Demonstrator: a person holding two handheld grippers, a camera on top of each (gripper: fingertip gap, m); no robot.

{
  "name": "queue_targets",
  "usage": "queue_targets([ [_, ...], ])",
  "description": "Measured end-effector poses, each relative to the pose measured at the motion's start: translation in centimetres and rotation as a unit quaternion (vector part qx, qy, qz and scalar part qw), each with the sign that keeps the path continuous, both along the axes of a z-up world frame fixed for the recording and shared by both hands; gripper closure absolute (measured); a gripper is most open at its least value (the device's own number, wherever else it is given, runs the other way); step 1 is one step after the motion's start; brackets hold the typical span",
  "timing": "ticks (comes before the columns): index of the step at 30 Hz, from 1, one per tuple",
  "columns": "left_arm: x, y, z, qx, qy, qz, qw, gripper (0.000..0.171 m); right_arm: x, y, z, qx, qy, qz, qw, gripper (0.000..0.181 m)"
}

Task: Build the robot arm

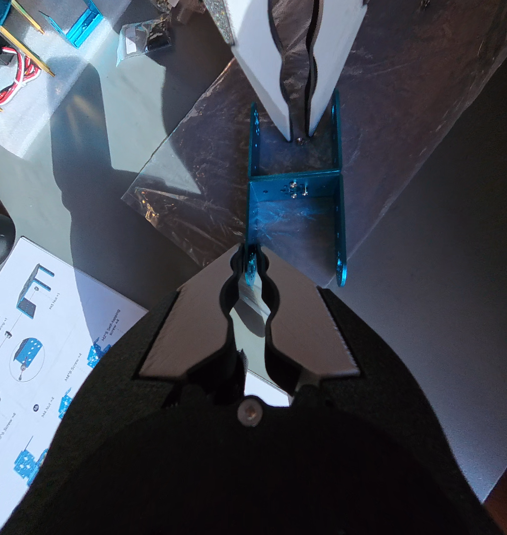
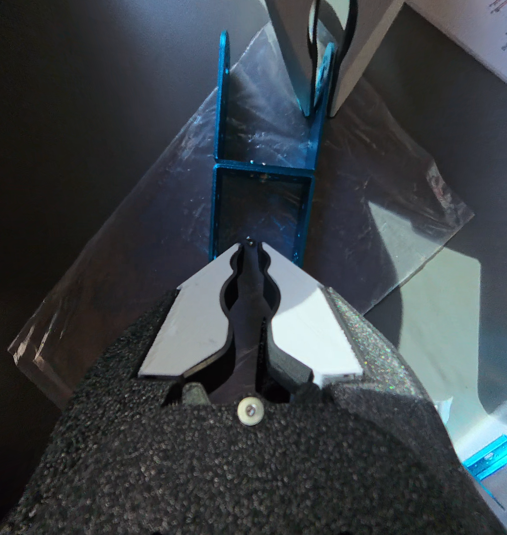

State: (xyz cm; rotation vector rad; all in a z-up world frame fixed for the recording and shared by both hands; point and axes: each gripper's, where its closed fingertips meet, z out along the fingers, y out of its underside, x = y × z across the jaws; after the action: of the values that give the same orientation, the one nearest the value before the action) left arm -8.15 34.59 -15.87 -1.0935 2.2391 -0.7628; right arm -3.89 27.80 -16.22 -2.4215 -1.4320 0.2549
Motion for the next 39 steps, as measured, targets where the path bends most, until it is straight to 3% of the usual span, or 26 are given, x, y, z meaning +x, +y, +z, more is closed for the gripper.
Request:
queue_targets([
  [20, 0.08, -0.06, -0.04, -0.006, -0.003, 0.003, 1.0, 0.166, -0.24, 0.2, 0.1, 0.028, -0.022, 0.037, 0.999, 0.171],
  [39, 0.06, -0.08, -0.02, -0.007, -0.005, 0.005, 1.0, 0.166, -0.39, 0.37, -0.02, -0.014, -0.013, -0.021, 1.0, 0.176],
])
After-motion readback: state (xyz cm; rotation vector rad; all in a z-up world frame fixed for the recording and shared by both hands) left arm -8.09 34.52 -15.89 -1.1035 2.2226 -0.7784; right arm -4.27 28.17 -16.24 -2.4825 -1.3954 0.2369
